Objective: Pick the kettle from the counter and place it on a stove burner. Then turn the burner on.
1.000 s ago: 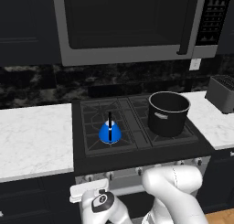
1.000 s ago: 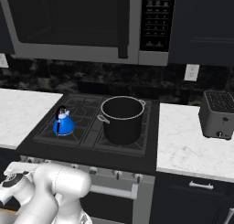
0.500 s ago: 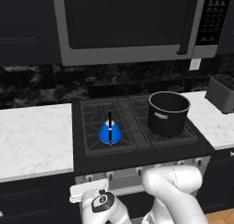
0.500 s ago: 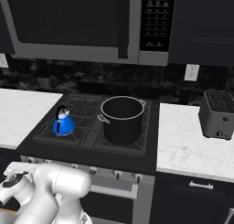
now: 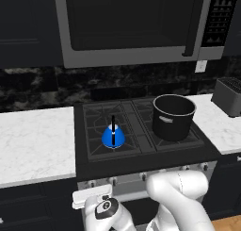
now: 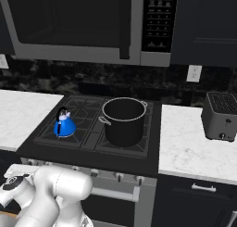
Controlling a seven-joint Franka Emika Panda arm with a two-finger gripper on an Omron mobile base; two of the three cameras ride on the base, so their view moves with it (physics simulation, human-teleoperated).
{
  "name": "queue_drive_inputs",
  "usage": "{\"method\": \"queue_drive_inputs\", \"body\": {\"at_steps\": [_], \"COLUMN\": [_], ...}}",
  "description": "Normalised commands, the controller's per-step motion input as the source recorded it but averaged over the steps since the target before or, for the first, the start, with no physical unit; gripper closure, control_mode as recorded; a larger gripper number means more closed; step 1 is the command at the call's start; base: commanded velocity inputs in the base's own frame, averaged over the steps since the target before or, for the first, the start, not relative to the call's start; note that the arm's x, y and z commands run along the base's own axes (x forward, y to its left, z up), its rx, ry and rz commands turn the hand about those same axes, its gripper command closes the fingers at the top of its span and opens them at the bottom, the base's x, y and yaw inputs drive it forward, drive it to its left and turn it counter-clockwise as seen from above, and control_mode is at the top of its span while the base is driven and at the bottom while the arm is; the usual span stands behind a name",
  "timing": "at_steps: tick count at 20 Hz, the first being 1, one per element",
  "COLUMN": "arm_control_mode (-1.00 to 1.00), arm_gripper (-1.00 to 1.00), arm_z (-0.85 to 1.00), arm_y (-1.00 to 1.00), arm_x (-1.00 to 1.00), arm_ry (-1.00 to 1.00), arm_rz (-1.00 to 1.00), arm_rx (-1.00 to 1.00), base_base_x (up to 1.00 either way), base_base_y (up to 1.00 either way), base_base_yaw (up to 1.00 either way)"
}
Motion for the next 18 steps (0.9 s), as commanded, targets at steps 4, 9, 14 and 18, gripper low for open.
{"method": "queue_drive_inputs", "body": {"at_steps": [4, 9, 14, 18], "arm_control_mode": [-1.00, -1.00, -1.00, -1.00], "arm_gripper": [1.00, 1.00, 1.00, 1.00], "arm_z": [0.00, 0.00, 0.01, 0.00], "arm_y": [0.00, 0.00, 0.00, 0.00], "arm_x": [0.00, 0.00, 0.00, 0.00], "arm_ry": [0.00, 0.00, 0.00, 0.00], "arm_rz": [0.00, 0.00, 0.00, 0.00], "arm_rx": [-0.13, -0.26, -0.30, -0.28], "base_base_x": [0.00, 0.00, 0.00, 0.00], "base_base_y": [0.00, 0.00, 0.00, 0.00], "base_base_yaw": [0.00, 0.00, 0.00, 0.00]}}
